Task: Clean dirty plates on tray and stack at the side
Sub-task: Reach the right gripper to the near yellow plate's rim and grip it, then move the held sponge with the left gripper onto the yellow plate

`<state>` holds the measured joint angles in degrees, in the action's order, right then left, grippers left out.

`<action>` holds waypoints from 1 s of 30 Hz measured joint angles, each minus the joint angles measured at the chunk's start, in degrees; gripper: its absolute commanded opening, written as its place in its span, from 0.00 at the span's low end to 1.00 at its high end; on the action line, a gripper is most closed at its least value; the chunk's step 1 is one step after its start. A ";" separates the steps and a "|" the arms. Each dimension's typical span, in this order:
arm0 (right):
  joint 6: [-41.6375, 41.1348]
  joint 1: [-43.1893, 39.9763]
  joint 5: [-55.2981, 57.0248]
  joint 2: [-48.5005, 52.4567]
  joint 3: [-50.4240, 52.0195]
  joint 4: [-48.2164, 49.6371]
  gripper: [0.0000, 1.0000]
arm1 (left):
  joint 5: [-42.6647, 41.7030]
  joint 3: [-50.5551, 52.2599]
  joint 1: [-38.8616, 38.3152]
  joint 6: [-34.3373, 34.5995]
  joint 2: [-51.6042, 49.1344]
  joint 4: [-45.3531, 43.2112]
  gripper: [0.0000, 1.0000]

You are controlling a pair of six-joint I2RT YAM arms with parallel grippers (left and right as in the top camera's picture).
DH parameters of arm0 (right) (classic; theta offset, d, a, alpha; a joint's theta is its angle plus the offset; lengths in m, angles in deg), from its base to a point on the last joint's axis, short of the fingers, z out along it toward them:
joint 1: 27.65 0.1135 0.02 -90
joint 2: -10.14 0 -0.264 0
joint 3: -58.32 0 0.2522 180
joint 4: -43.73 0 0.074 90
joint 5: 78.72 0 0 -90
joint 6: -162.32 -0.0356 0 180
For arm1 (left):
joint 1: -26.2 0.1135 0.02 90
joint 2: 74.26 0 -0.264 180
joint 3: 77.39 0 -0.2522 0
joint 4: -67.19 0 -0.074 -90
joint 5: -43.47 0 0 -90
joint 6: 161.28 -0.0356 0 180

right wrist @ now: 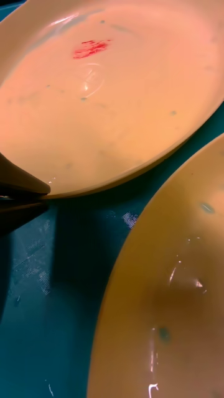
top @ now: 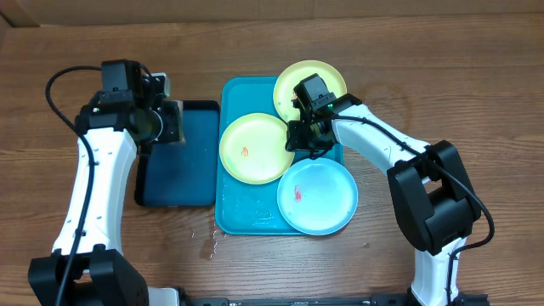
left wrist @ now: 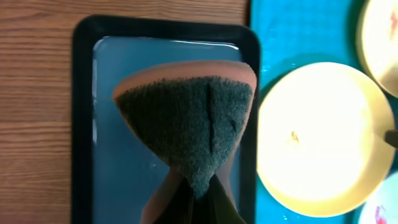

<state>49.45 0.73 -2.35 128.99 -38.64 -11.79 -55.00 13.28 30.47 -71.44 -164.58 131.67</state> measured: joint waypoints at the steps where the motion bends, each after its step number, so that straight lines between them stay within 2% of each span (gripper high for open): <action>1: -0.24 0.00 -0.04 0.00 0.00 -0.20 0.04 | -0.17 0.00 -0.44 0.00 0.00 -0.04 0.04; 4: -1.09 0.04 -0.11 0.00 0.00 -0.52 0.04 | -0.96 0.00 -2.56 0.00 0.00 -0.15 0.04; 9: -2.16 0.26 -0.07 0.04 0.02 -0.33 0.12 | -2.91 0.00 -7.39 0.81 0.00 -0.98 0.05; 11: -2.25 0.33 -0.09 0.04 0.04 -0.28 0.12 | -3.30 0.00 -9.09 1.92 -0.07 -1.01 0.04; 14: -2.36 0.55 -0.07 0.04 0.04 -0.33 0.06 | -3.56 0.00 -11.93 4.39 -0.98 -1.03 0.04; 20: -2.60 0.55 0.00 0.04 0.04 -0.33 0.04 | -3.54 0.00 -15.85 6.73 -7.50 -3.61 0.04; 30: -2.60 0.55 0.00 0.04 0.07 -0.26 0.04 | -3.56 0.00 -16.57 7.98 -17.64 -7.28 0.04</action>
<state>46.85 1.28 -2.35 129.03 -38.57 -12.05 -58.57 13.28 13.90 -63.47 -182.22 124.39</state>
